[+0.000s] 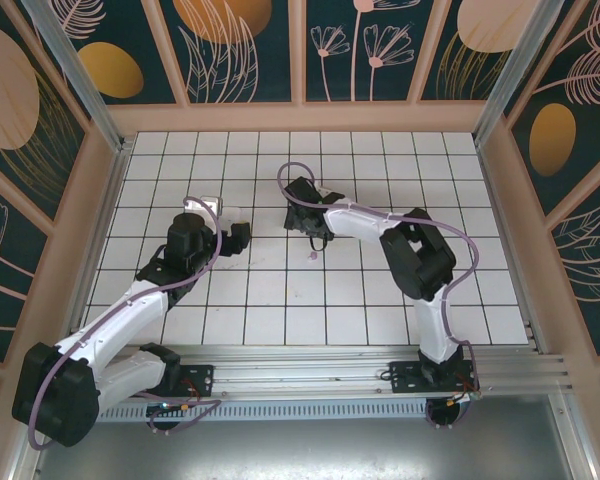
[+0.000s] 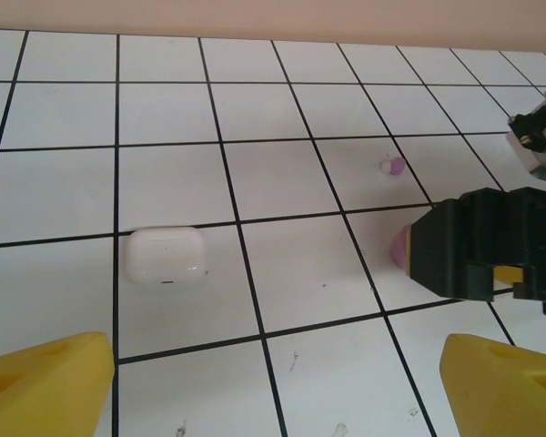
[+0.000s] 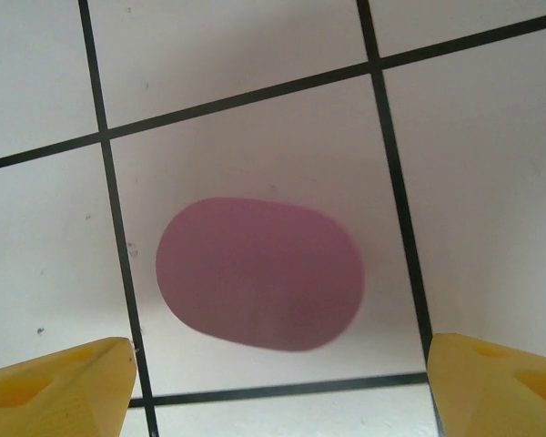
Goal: Insert the wireless bluetooth earbuds into the charging case
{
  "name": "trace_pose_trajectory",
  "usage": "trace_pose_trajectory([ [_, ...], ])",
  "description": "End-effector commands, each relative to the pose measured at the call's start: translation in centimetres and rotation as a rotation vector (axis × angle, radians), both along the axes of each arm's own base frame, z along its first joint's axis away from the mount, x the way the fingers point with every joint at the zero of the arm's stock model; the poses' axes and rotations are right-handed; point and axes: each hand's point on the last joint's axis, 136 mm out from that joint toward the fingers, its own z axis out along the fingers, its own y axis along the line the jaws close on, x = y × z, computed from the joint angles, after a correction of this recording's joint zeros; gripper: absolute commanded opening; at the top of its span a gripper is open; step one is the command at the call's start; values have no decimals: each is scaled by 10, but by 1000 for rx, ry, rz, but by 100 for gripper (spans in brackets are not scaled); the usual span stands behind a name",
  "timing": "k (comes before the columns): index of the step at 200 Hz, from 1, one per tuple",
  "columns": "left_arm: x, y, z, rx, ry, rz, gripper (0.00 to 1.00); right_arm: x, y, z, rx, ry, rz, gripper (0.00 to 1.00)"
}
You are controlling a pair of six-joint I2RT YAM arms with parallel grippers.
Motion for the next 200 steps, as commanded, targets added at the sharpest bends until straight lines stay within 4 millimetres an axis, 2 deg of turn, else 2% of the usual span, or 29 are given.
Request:
trace_pose_trajectory([
  [1, 6, 1, 12, 6, -39, 2, 92, 6, 3, -3, -7, 12, -10, 84],
  [63, 5, 1, 7, 19, -30, -1, 92, 22, 0, -15, -10, 27, -15, 82],
  [126, 5, 0, 4, 29, -24, -10, 92, 27, 1, -19, -17, 35, 15, 73],
  [175, 4, -4, 3, 42, -30, -47, 92, 25, 1, -24, -39, 45, 54, 57],
  [200, 1, -9, 5, 51, -56, -91, 92, 25, 0, -17, -51, 36, 79, 50],
])
